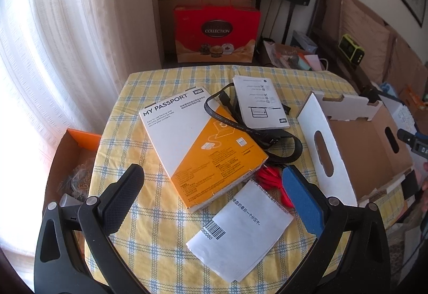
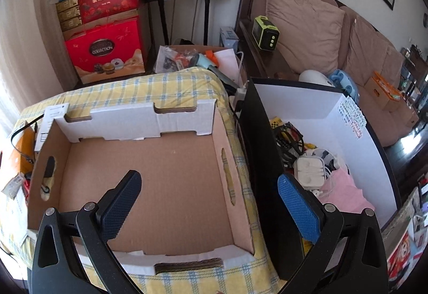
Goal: Organize objects
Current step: 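Clamp the cardboard box wall with the right gripper while the left gripper approaches the papers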
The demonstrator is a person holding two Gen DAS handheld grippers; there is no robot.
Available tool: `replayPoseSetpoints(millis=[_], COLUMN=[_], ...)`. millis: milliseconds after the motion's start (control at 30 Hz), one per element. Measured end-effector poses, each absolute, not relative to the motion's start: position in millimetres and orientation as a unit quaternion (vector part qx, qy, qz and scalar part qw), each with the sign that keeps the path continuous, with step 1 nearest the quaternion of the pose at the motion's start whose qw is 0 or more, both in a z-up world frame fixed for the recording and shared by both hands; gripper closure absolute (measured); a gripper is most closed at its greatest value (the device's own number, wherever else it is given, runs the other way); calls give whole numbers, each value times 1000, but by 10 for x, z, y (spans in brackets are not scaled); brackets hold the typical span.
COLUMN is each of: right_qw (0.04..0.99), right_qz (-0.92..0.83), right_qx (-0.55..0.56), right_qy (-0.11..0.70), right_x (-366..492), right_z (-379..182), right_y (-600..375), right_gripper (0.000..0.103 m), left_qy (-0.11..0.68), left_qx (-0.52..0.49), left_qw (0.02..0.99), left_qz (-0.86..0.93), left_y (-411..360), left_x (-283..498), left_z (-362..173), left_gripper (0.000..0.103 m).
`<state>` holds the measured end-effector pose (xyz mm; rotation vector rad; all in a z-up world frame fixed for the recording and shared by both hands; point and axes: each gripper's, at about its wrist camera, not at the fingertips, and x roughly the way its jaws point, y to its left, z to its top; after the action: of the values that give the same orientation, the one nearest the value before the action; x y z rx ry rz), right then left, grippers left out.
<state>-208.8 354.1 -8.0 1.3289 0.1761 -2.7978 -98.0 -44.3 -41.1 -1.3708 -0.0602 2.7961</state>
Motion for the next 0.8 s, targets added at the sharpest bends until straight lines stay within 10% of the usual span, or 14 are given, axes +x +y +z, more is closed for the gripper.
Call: replayPoseSetpoints(millis=[333, 600, 800], right_qw=[11, 28, 35], right_qz=[-878, -862, -858], right_qx=[475, 504, 507], right_qy=[52, 46, 69], right_x=[-2393, -2399, -2328], right_z=[-443, -585, -645], right_y=[3828, 3846, 3715], right_gripper=[11, 77, 85], left_qy=[-48, -57, -84], left_qx=[-446, -453, -473], left_qw=[16, -6, 10], left_qz=[894, 890, 877], left_y=[-721, -1001, -1069], left_x=[-1027, -1004, -1047], left_z=[-509, -583, -634], left_gripper=[0, 0, 0])
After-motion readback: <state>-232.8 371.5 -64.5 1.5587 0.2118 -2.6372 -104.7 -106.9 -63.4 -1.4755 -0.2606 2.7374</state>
